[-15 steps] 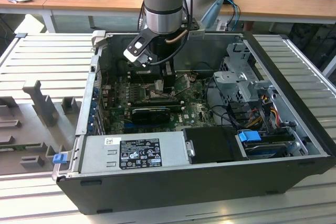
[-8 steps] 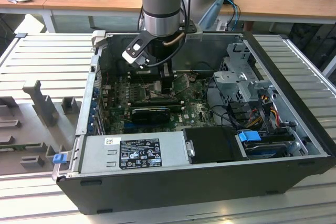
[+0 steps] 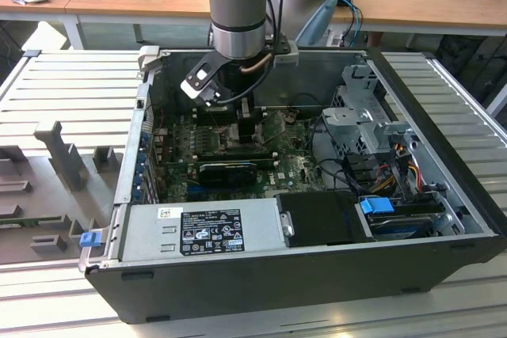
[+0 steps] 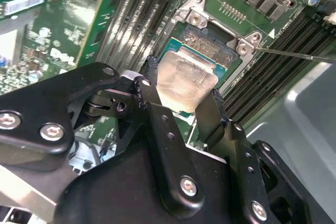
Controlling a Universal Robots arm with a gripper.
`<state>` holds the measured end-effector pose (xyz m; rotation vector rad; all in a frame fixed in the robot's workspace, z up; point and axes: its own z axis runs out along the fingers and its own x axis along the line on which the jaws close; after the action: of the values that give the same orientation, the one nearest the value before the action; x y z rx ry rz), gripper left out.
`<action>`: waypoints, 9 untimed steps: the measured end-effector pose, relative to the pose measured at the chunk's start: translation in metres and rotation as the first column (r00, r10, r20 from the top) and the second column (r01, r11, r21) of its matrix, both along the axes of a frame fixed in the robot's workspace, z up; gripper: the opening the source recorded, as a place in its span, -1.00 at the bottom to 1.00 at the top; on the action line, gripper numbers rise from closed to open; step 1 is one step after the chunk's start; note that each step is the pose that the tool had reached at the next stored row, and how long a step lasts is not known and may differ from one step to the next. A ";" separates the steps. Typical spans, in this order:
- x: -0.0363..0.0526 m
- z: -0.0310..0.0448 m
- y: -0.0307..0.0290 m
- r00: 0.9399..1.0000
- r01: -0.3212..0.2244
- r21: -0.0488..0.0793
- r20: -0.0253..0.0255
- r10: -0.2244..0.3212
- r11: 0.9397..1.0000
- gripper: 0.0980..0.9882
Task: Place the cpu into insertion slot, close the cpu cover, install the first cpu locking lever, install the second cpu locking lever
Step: 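Place the cpu into insertion slot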
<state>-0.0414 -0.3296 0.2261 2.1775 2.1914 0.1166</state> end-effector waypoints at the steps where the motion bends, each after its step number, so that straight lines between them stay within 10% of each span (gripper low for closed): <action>1: -0.0004 -0.0017 0.0010 1.000 0.000 0.000 0.000 0.000 1.000 -0.03; 9: -0.0024 -0.0202 0.0097 1.000 0.018 0.001 0.000 -0.018 1.000 -0.03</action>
<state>-0.0438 -0.3198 0.2059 2.1971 2.1719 0.1167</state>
